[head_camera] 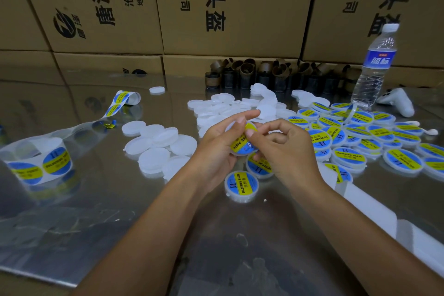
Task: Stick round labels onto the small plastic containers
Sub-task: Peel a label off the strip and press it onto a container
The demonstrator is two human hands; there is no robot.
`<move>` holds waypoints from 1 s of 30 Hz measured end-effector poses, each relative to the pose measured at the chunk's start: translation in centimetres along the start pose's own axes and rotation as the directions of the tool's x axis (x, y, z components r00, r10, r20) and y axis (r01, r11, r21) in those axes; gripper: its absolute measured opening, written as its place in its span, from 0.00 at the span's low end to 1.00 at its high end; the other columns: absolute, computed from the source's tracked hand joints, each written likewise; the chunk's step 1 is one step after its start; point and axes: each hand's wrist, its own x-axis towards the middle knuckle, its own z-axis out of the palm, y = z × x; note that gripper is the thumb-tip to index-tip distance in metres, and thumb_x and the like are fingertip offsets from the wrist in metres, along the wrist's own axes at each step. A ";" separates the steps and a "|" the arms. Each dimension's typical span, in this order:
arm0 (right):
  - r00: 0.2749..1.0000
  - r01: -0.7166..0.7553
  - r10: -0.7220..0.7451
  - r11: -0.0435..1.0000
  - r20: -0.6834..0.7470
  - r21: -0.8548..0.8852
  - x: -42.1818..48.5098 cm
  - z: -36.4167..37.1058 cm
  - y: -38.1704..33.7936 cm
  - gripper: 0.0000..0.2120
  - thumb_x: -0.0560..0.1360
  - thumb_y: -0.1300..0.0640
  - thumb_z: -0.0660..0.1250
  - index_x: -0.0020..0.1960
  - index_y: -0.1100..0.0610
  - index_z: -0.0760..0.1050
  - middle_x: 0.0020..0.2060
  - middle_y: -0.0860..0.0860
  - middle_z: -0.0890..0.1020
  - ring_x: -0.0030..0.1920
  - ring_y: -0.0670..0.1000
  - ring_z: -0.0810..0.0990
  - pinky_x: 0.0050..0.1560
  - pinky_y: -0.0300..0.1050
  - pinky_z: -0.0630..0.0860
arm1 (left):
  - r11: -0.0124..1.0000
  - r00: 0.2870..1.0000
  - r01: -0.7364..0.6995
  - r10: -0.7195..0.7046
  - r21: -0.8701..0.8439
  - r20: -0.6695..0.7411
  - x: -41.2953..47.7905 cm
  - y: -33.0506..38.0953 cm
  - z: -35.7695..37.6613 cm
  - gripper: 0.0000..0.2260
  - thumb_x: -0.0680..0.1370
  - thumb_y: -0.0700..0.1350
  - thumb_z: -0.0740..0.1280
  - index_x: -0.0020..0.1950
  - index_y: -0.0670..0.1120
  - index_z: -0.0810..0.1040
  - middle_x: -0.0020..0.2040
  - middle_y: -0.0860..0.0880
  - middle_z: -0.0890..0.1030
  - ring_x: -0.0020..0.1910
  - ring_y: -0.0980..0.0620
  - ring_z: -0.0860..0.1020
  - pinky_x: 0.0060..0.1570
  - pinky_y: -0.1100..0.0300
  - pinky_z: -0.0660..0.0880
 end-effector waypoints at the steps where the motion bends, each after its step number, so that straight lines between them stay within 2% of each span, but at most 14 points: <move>1: 1.000 0.008 -0.008 1.000 -0.007 -0.006 0.0 0.0 0.1 0.09 0.69 0.56 0.74 0.36 0.55 0.74 0.23 0.50 0.79 0.25 0.46 0.77 0.32 0.36 0.74 | 1.000 1.000 0.005 -0.005 0.002 0.004 0.0 0.0 0.1 0.11 0.75 0.48 0.63 0.53 0.49 0.82 0.50 0.44 0.83 0.50 0.48 0.82 0.49 0.60 0.79; 6: 0.997 0.065 -0.070 0.993 -0.046 -0.095 0.0 0.1 0.5 0.12 0.69 0.53 0.74 0.36 0.54 0.71 0.24 0.48 0.78 0.28 0.46 0.77 0.38 0.50 0.79 | 1.000 1.000 0.012 -0.012 0.016 0.012 -0.1 0.0 0.5 0.12 0.79 0.46 0.59 0.58 0.48 0.79 0.52 0.46 0.83 0.53 0.48 0.81 0.54 0.59 0.78; 10: 0.984 0.160 -0.175 0.958 -0.041 -0.239 0.0 0.3 0.7 0.12 0.71 0.52 0.72 0.37 0.52 0.69 0.30 0.50 0.79 0.30 0.46 0.77 0.36 0.46 0.75 | 1.000 1.000 0.006 -0.006 0.022 0.001 -0.2 0.0 0.6 0.11 0.80 0.44 0.58 0.57 0.48 0.79 0.54 0.45 0.82 0.55 0.44 0.80 0.59 0.55 0.76; 12: 0.980 0.181 -0.197 0.944 -0.031 -0.275 -0.1 0.3 0.8 0.12 0.71 0.52 0.71 0.38 0.54 0.69 0.32 0.49 0.79 0.33 0.48 0.77 0.38 0.51 0.76 | 1.000 1.000 0.008 -0.008 0.018 -0.001 -0.2 0.0 0.6 0.11 0.80 0.43 0.59 0.58 0.48 0.79 0.56 0.43 0.82 0.59 0.41 0.79 0.61 0.52 0.75; 15: 0.978 0.188 -0.208 0.930 -0.032 -0.317 0.0 0.3 1.0 0.12 0.72 0.52 0.71 0.40 0.56 0.70 0.31 0.47 0.78 0.33 0.49 0.75 0.39 0.56 0.76 | 1.000 1.000 0.011 -0.011 0.014 0.007 -0.1 -0.1 0.6 0.11 0.80 0.43 0.59 0.59 0.47 0.78 0.58 0.45 0.81 0.59 0.44 0.79 0.60 0.54 0.75; 22: 0.971 0.222 -0.238 0.836 0.033 -0.502 -0.1 -0.1 1.4 0.17 0.71 0.38 0.63 0.42 0.52 0.65 0.24 0.46 0.72 0.31 0.51 0.74 0.33 0.52 0.71 | 0.994 0.999 0.020 -0.016 -0.103 0.040 0.1 0.1 0.3 0.15 0.74 0.46 0.63 0.59 0.46 0.77 0.58 0.49 0.82 0.61 0.49 0.78 0.55 0.59 0.77; 26: 0.975 0.217 -0.212 0.874 0.062 -0.435 -0.1 0.1 1.4 0.17 0.69 0.39 0.67 0.42 0.50 0.66 0.28 0.48 0.75 0.30 0.46 0.73 0.35 0.53 0.74 | 0.981 0.999 0.019 -0.011 -0.193 0.043 0.2 0.1 0.1 0.14 0.74 0.45 0.62 0.58 0.44 0.77 0.55 0.50 0.83 0.55 0.50 0.81 0.52 0.58 0.79; 30: 0.980 0.197 -0.176 0.909 0.091 -0.367 -0.2 0.3 1.1 0.15 0.67 0.45 0.73 0.43 0.47 0.68 0.28 0.45 0.77 0.27 0.42 0.74 0.33 0.45 0.74 | 0.969 0.999 0.004 0.004 -0.246 0.032 0.4 0.1 0.0 0.14 0.74 0.45 0.61 0.58 0.44 0.76 0.55 0.49 0.83 0.55 0.50 0.81 0.54 0.55 0.79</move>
